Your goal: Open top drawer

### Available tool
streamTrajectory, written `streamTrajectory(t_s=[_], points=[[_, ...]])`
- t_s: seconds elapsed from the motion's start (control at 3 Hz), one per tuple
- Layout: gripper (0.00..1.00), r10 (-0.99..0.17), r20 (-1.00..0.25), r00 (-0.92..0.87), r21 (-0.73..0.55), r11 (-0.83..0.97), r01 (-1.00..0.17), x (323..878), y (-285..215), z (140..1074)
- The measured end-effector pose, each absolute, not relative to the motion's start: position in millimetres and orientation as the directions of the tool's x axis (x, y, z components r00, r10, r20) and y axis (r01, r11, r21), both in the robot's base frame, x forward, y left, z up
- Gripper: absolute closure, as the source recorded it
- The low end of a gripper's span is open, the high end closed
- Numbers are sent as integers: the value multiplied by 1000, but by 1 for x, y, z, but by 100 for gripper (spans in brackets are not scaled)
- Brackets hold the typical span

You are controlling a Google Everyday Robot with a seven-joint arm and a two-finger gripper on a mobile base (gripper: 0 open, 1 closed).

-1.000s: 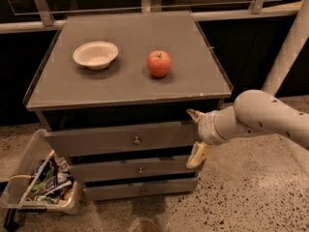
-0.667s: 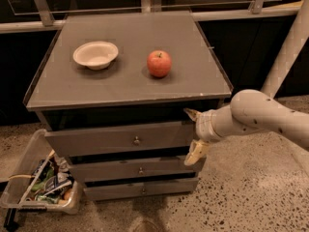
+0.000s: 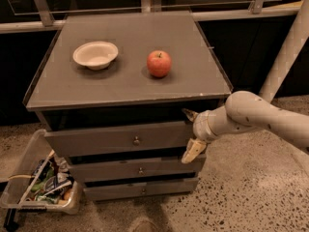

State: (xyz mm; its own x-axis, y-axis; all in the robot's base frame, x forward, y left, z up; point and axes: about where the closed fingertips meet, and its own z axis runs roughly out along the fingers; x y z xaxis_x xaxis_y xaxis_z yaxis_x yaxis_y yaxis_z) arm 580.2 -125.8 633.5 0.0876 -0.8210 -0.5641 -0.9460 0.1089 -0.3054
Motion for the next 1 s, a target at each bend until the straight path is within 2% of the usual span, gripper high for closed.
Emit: streamTrajectory(t_s=[0.33,1.0], points=[[18,-821,-564,88,-305,109,-946,580,-126,633],[65,-816,-573,82,-296,113,-949,579,-128,636]])
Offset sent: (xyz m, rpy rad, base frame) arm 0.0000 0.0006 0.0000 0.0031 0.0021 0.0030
